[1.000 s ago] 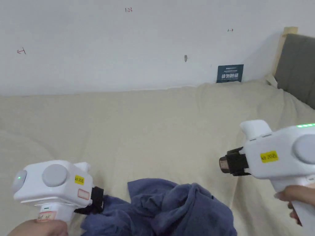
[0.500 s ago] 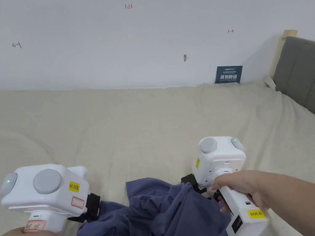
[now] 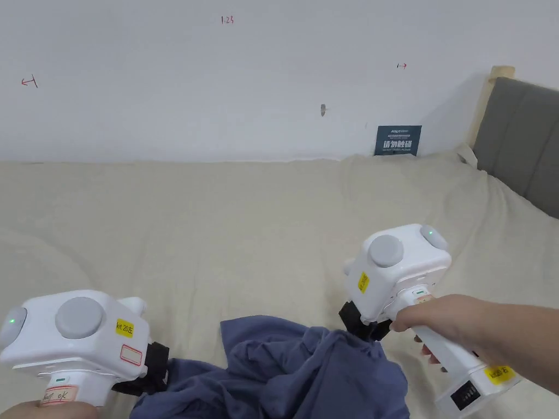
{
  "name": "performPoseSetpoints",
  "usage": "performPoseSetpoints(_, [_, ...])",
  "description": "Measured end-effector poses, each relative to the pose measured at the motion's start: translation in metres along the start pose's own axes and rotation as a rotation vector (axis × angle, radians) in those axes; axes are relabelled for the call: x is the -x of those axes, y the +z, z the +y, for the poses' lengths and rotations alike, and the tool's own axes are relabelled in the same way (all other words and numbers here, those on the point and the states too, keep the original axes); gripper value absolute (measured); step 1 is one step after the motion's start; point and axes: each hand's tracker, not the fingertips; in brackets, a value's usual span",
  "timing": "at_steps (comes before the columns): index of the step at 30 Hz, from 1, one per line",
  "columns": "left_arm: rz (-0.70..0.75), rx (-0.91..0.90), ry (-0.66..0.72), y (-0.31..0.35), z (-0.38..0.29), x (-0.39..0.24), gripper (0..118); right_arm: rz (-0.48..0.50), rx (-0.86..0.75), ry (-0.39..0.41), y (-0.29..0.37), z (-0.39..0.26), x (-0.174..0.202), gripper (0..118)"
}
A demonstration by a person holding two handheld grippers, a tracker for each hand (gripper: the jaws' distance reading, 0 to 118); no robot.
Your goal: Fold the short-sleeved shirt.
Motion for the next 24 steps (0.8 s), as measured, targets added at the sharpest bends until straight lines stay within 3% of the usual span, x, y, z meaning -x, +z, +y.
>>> performPoseSetpoints(3, [-0.001,-0.019,0.004,0.013,-0.001,-0.001,5,0.087,-0.046,-0.101,0.023,-0.001,-0.016,9])
performPoseSetpoints(7, [-0.023,-0.075,0.013,0.040,-0.002,-0.003,5,0.121,-0.161,-0.064,0.071,-0.022,-0.016,9])
performPoseSetpoints(10, [-0.062,-0.128,0.008,0.073,-0.003,-0.006,5,0.179,-0.258,-0.082,0.107,-0.040,-0.023,9])
performPoseSetpoints(17, [-0.052,-0.300,-0.054,0.176,0.000,-0.018,5,0.217,-0.465,-0.183,0.177,-0.063,-0.055,8])
performPoseSetpoints(24, [0.009,-0.459,-0.063,0.281,0.022,-0.022,5,0.204,-0.670,-0.215,0.279,-0.069,-0.061,8])
